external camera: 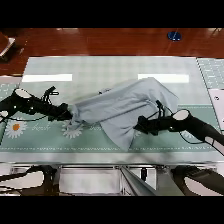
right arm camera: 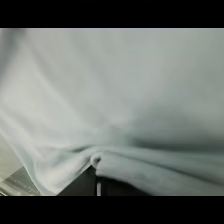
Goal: Fold the shirts.
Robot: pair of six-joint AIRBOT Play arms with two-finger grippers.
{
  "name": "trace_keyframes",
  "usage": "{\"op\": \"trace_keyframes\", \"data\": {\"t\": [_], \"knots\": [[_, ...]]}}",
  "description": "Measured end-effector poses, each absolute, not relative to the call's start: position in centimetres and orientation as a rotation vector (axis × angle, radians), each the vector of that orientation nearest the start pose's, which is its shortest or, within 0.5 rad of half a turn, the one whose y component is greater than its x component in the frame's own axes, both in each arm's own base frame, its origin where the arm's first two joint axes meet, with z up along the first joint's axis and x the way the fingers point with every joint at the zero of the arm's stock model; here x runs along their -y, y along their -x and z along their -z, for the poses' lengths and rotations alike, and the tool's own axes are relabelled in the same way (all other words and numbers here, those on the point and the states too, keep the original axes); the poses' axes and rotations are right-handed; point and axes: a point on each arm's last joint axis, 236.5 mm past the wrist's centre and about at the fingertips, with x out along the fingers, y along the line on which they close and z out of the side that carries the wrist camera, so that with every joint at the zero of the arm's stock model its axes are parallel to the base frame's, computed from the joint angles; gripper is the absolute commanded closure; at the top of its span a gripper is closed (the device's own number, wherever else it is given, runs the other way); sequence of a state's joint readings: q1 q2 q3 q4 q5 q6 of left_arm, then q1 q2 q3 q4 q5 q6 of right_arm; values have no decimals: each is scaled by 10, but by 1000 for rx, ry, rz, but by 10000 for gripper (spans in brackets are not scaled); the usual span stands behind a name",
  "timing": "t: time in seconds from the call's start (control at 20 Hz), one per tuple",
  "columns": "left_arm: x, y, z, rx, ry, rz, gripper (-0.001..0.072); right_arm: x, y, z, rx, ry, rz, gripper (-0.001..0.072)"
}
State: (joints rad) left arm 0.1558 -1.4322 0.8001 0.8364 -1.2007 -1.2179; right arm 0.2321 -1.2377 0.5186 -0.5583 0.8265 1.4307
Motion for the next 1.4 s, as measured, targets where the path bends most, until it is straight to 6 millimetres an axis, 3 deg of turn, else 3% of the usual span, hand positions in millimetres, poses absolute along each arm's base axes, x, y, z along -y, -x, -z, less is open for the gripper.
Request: {"op": "trace_keyframes", "data": {"t": [0.15, 0.25, 0.35, 0.5, 0.6, 0.7, 0.75, 0.85, 1.0, 1.1, 1.25, 1.4], "knots": [[106, -312, 75, -1498, 677, 431, 688, -218, -299, 55, -1385, -766, -454, 689], [107, -343, 38, -1362, 668, 463, 688, -214, -343, 2, -1262, -699, -531, 689], [108, -382, -23, -1164, 649, 502, 688, -203, -386, -75, -1098, -607, -587, 689], [101, -428, -159, -779, 580, 542, 688, -175, -421, -213, -815, -433, -607, 690], [92, -432, -263, -517, 509, 548, 688, -155, -414, -308, -621, -307, -582, 689], [79, -412, -356, -287, 423, 527, 688, -135, -387, -385, -446, -209, -533, 689], [72, -394, -397, -186, 377, 506, 688, -125, -370, -413, -379, -173, -504, 689], [55, -355, -456, -39, 281, 427, 688, -110, -326, -461, -251, -113, -454, 689], [31, -287, -516, 139, 139, 253, 688, -89, -260, -502, -126, -53, -378, 689], [22, -244, -540, 225, 42, 131, 688, -78, -222, -512, -86, -28, -334, 689], [25, -189, -562, 322, -65, 17, 688, -66, -183, -507, -101, -12, -290, 689], [29, -159, -562, 337, -133, -36, 688, -63, -165, -481, -190, -21, -277, 689]]}}
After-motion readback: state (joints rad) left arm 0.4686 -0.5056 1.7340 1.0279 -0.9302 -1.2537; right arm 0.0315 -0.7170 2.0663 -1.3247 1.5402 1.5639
